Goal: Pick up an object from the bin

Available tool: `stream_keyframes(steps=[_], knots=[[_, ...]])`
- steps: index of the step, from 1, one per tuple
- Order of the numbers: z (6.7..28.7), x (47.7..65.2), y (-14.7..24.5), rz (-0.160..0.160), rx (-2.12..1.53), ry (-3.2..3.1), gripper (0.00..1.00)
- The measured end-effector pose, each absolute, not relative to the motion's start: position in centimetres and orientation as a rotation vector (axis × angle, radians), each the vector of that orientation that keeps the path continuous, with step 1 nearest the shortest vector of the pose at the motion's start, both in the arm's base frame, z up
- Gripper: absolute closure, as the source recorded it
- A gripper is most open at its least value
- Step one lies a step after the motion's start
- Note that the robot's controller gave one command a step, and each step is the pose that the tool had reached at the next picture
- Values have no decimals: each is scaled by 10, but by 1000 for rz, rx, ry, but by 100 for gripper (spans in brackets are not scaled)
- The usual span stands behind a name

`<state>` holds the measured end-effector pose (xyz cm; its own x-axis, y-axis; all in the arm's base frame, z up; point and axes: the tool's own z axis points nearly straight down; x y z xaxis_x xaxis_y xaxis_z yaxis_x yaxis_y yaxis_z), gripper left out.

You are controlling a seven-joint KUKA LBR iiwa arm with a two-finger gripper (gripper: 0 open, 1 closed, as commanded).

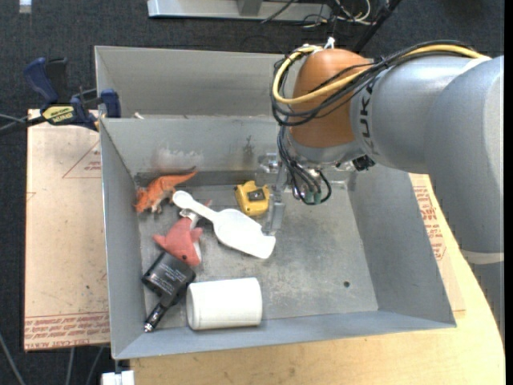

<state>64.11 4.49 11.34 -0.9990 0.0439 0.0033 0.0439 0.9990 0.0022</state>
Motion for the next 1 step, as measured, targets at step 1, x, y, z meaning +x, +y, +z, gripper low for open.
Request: stream_keyframes(steps=[1], knots=[[116, 617, 106, -3, -45, -3147, 0]])
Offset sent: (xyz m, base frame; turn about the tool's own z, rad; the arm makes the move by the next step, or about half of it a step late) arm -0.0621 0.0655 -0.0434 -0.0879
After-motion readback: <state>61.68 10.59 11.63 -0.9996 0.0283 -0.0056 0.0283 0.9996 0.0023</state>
